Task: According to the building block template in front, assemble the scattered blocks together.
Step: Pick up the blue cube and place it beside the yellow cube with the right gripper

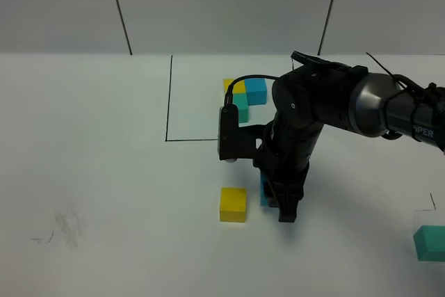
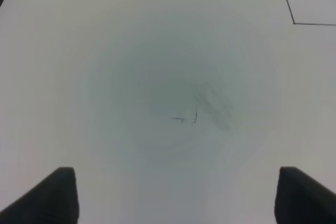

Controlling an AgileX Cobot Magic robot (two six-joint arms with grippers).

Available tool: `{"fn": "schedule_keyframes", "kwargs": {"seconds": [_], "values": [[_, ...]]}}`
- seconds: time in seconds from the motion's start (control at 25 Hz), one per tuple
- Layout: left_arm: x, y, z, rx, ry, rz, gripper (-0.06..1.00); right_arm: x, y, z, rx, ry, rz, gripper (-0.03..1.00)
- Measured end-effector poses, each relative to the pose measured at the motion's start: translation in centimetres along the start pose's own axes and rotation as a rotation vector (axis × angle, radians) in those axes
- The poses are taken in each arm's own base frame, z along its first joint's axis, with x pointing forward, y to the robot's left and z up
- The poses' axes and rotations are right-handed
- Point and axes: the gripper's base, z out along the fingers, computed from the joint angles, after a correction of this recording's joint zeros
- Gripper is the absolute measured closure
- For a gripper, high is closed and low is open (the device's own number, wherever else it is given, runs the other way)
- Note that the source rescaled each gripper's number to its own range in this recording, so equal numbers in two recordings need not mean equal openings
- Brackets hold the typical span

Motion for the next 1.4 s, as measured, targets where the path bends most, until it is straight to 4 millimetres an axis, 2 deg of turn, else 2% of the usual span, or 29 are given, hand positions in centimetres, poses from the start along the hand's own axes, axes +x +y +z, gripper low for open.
{"fn": "schedule_keyframes", "kwargs": {"seconds": [0.44,1.04,1.4], "values": [[0.0,0.0,0.0,0.000,0.000,0.000,-0.02,-1.1,0.9,1.2,-0.022,0.007,-0.019,0.95],[0.0,0.0,0.0,0.000,0.000,0.001,-0.02,-1.5,0.7,1.3,0.011,-0.028,-0.014,0.95],[0.0,0.0,0.0,0.000,0.000,0.002,-0.02,-1.6,0.6,2.8,-0.003,-0.019,-0.012,0.95]]}}
